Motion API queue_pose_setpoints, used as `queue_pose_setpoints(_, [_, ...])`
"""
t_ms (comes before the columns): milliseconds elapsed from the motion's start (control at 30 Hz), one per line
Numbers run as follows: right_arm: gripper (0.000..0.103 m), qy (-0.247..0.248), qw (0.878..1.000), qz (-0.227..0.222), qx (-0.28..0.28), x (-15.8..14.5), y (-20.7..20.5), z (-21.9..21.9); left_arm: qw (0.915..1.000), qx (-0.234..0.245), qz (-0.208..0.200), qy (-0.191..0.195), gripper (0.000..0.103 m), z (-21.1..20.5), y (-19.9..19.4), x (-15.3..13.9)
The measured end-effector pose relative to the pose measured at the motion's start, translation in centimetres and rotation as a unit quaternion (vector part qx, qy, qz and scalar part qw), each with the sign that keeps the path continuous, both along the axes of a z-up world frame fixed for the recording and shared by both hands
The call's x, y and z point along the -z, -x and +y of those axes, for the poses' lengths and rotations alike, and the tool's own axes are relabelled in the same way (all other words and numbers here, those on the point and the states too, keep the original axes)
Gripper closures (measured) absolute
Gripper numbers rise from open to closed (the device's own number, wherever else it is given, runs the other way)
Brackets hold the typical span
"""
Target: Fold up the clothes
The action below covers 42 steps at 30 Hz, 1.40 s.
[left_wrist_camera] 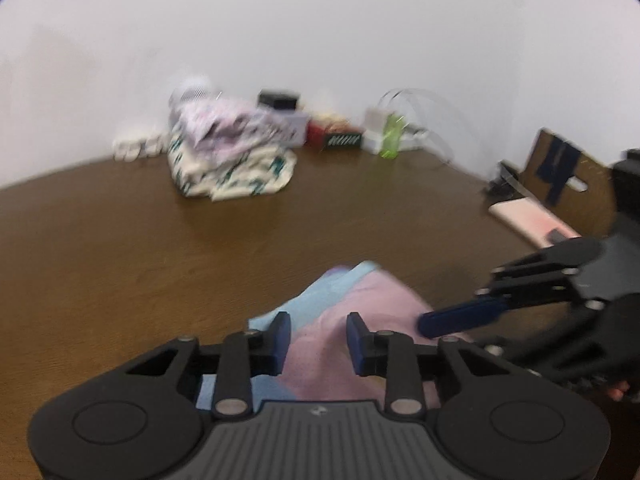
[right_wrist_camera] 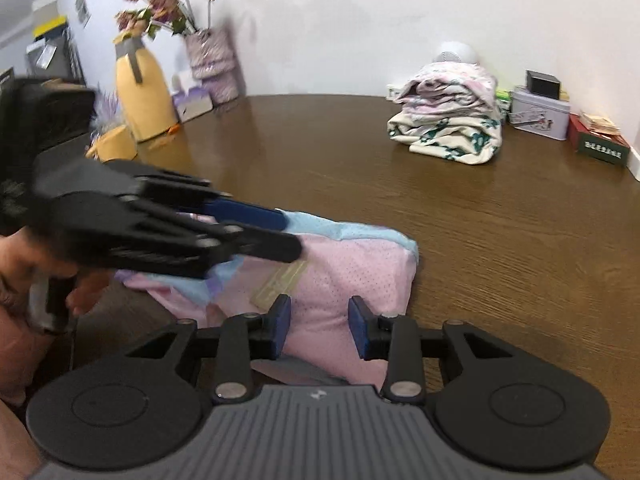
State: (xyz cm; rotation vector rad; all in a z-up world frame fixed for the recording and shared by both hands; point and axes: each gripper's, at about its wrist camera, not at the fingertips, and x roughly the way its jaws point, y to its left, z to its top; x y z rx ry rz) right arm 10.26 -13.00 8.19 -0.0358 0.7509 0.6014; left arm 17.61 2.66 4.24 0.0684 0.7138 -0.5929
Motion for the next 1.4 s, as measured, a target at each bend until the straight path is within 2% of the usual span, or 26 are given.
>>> queue_pose_setpoints(100, [0.070,0.005,1.000,-0.002,-0.010,0.6,0.0,0.2,0.9998,-0.009,0.018,0.007,0.072,0.5,-0.6,1.0])
queue_pose_setpoints(167, [0.070,0.006,1.000,-0.006,-0.017,0.8,0.1,0.2,0.9996,-0.015,0.018,0.013,0.074,1.1,-0.5,0.9])
queue_pose_setpoints(233, [0.070,0.000,1.000,-0.007,-0.021,0.9,0.1,0.1,0.9996,-0.021,0.006,0.016,0.075,1.4,0.1,0.3])
queue_pose_setpoints(333, [0.067,-0.039,0.999,-0.006,-0.022,0.2,0.1,-1.3,0.9992,-0.001,-0.020,0.033,0.075,1.5,2.4,-1.3])
queue_pose_setpoints(433, [0.064,-0.057,0.998,-0.022,-0.012,-1.1,0.4,-2.8,0.9988,0.031,-0.036,0.009,0.075,0.2,4.7,-1.9])
queue_pose_setpoints(500, [0.064,-0.048,0.999,-0.023,-0.003,-1.1,0.2,-3.3,0.9985,0.039,-0.035,-0.017,0.075,-0.7,5.4,-1.5])
queue_pose_setpoints(633, [0.064,-0.057,0.998,0.012,-0.002,0.4,-0.3,-3.7,0.9978,0.033,-0.024,-0.052,0.076,-1.5,5.7,0.1])
queue_pose_setpoints(1033, [0.062,-0.053,0.998,0.025,-0.007,2.0,-0.4,-3.2,0.9976,0.024,-0.022,-0.061,0.073,-1.1,6.3,0.7])
queue_pose_setpoints(1067, [0.060,-0.058,0.998,0.027,-0.008,1.9,-0.5,-3.4,0.9977,0.022,-0.023,-0.060,0.072,-1.0,6.4,0.4])
queue_pose_setpoints(1133, [0.049,-0.096,0.995,0.037,-0.002,1.5,-0.8,-4.7,0.9982,0.015,-0.034,-0.047,0.067,-0.5,6.8,-0.5])
queue_pose_setpoints(1200, [0.044,-0.131,0.990,0.044,0.018,1.2,-1.2,-6.4,0.9981,0.009,-0.050,-0.034,0.068,-0.3,7.0,-1.4])
queue_pose_setpoints(1267, [0.043,-0.159,0.985,0.060,0.038,1.4,-2.0,-8.0,0.9972,0.013,-0.064,-0.036,0.072,-0.7,6.8,-1.9])
queue_pose_setpoints(1367, [0.043,-0.197,0.974,0.100,0.044,2.4,-3.3,-9.1,0.9957,0.027,-0.071,-0.052,0.088,-1.9,6.1,-2.0])
queue_pose_setpoints(1400, [0.043,-0.200,0.973,0.108,0.044,2.7,-3.6,-9.1,0.9954,0.032,-0.069,-0.058,0.088,-2.3,5.9,-1.7])
